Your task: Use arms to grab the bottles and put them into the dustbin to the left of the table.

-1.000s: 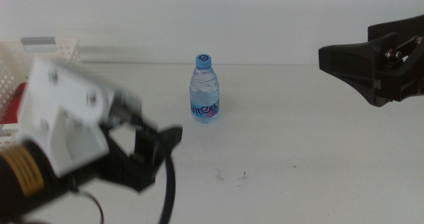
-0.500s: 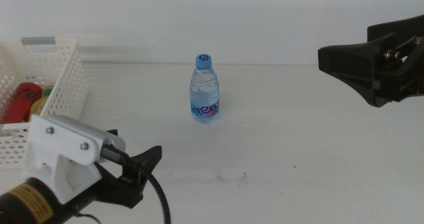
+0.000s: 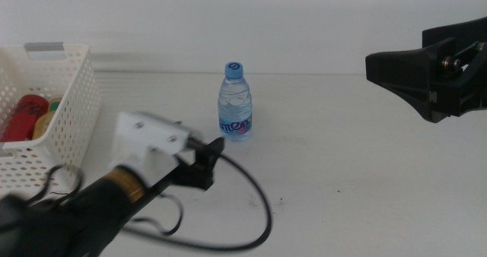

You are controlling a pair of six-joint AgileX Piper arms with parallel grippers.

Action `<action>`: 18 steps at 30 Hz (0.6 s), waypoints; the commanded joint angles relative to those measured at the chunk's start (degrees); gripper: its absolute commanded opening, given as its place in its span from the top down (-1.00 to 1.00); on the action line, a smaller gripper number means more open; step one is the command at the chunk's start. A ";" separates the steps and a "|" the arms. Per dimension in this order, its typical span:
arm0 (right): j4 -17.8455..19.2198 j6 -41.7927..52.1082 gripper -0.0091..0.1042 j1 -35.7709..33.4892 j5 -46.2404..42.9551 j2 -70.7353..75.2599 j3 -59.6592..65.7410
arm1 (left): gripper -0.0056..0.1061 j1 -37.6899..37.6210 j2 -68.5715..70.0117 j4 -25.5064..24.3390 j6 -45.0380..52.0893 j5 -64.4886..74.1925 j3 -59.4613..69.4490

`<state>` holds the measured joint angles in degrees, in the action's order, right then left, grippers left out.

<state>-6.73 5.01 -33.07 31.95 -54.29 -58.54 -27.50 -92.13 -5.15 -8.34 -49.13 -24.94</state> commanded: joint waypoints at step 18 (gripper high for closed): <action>0.13 0.01 -0.60 -0.32 -0.32 0.26 -0.38 | -0.73 0.63 -27.47 1.74 1.05 0.91 -27.81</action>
<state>-6.73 5.01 -33.07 31.95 -54.29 -58.54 -27.27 -118.55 -3.97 -7.30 -47.74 -51.20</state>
